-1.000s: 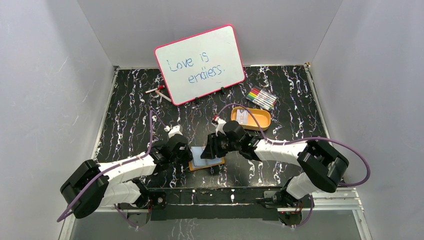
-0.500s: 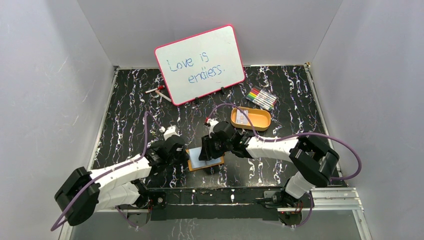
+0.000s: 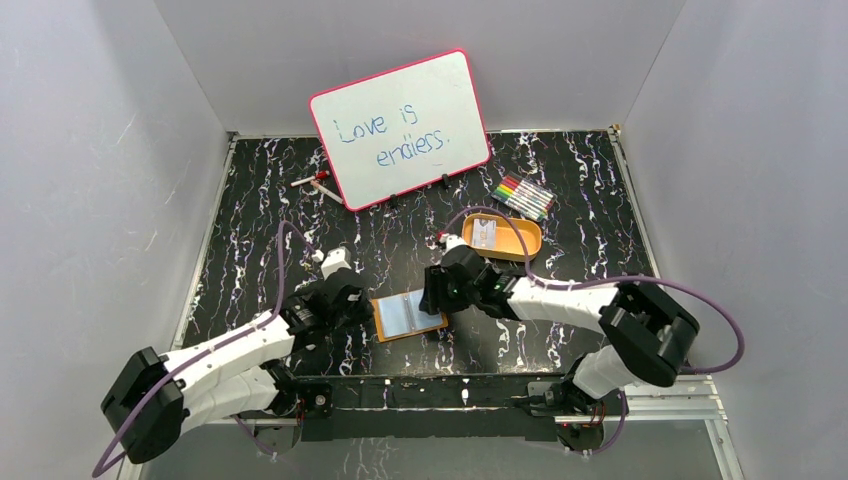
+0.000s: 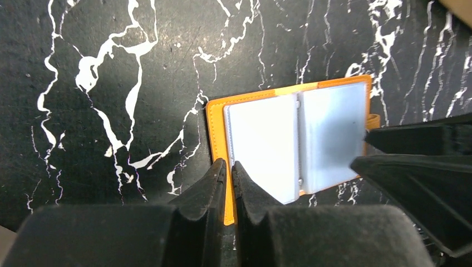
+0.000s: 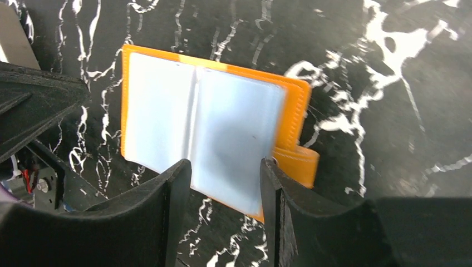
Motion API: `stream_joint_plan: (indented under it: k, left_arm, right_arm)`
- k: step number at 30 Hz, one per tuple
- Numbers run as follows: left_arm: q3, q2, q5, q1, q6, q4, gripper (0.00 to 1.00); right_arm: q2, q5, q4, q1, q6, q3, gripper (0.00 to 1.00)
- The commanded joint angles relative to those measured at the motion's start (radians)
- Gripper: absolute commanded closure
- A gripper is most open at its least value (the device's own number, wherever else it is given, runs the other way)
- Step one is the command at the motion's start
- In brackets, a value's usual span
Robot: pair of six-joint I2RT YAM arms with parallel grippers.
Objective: Put the credit cards into the card holder
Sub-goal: Turn over the card slot in the card holder.
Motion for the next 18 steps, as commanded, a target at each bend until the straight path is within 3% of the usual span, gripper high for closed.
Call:
stream_joint_plan:
  k: [1, 18]
  left_arm:
    - [-0.016, 0.033, 0.026, 0.007, -0.001, 0.040, 0.92]
    - [-0.002, 0.153, 0.090, 0.029, 0.036, 0.164, 0.91]
  right_arm:
    - [-0.082, 0.072, -0.012, -0.012, 0.040, -0.058, 0.42]
    - [-0.126, -0.048, 0.033, -0.012, 0.127, -0.164, 0.51]
